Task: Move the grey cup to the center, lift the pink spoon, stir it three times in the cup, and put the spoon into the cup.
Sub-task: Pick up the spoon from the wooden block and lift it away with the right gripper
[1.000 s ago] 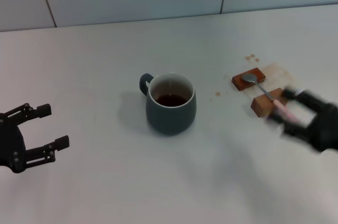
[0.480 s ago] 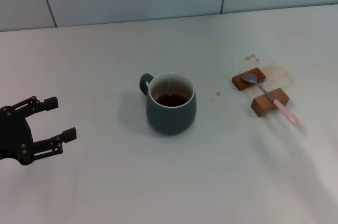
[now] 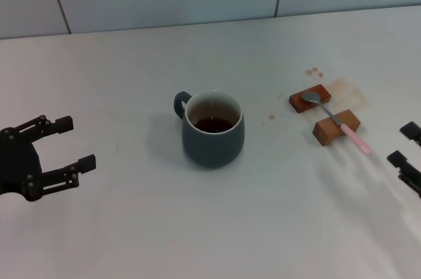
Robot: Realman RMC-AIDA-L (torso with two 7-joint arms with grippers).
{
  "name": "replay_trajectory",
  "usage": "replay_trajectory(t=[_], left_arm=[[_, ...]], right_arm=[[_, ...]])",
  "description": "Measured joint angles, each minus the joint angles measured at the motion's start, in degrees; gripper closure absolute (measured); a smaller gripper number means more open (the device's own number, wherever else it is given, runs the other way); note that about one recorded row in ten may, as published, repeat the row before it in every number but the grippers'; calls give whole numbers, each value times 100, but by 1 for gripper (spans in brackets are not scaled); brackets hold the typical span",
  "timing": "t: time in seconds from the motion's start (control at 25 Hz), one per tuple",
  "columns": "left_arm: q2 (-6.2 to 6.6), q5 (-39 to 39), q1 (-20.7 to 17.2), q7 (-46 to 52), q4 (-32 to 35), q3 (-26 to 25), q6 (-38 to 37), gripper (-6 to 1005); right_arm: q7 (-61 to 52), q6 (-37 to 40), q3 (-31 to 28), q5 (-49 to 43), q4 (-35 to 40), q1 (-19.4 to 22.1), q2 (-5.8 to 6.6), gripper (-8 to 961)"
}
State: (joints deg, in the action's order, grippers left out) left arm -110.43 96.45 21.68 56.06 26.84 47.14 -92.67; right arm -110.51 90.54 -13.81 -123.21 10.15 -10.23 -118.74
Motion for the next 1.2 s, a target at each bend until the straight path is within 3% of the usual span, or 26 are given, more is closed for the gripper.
replay_trajectory(t=[0.64,1.2], left_arm=[[-26,-13,13,-17,-3,-130,22,165],[-50,-12,28,-25,9,-212,12,165]], right_arm=[[-188,-840,397,-129,-132,-437,-12,127],[-219,-1076,397,-134,-199,-635,-2,127]])
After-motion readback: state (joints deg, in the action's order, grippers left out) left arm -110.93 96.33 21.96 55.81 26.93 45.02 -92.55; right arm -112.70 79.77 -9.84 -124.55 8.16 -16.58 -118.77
